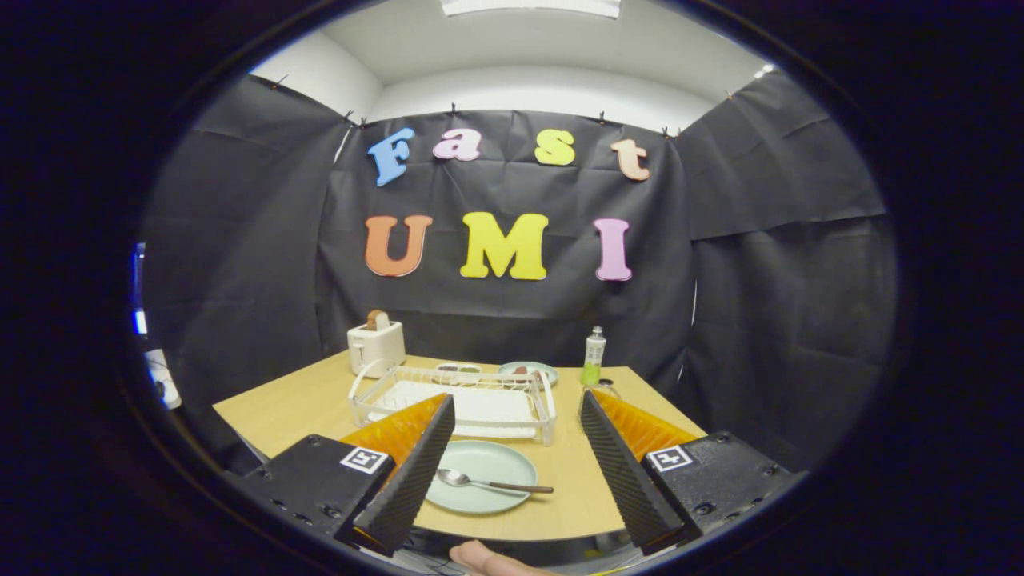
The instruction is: Take the plate from the dish rack, then take the spoon from the basket and place it into the plate.
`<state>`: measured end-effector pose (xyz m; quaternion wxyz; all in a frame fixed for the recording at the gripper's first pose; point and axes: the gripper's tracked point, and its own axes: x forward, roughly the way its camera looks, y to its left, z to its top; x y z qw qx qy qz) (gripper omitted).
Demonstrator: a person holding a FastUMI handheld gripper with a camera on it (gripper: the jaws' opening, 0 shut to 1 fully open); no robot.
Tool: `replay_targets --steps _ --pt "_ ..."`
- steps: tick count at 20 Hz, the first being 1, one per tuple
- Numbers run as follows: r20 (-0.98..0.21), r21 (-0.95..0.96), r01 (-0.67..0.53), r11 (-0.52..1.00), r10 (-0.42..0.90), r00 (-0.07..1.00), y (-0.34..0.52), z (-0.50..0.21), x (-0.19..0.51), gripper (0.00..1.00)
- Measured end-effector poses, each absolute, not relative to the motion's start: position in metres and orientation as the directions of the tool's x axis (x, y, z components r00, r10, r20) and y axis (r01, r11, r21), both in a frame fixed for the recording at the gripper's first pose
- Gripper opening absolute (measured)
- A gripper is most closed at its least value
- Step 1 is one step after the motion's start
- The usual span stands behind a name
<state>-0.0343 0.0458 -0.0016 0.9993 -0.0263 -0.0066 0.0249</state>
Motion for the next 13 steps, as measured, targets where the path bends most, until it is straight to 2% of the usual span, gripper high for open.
replay_targets --steps 13 --pt "-0.017 -0.023 -0.028 0.999 0.028 0.999 0.033 -0.010 -0.024 1.00"
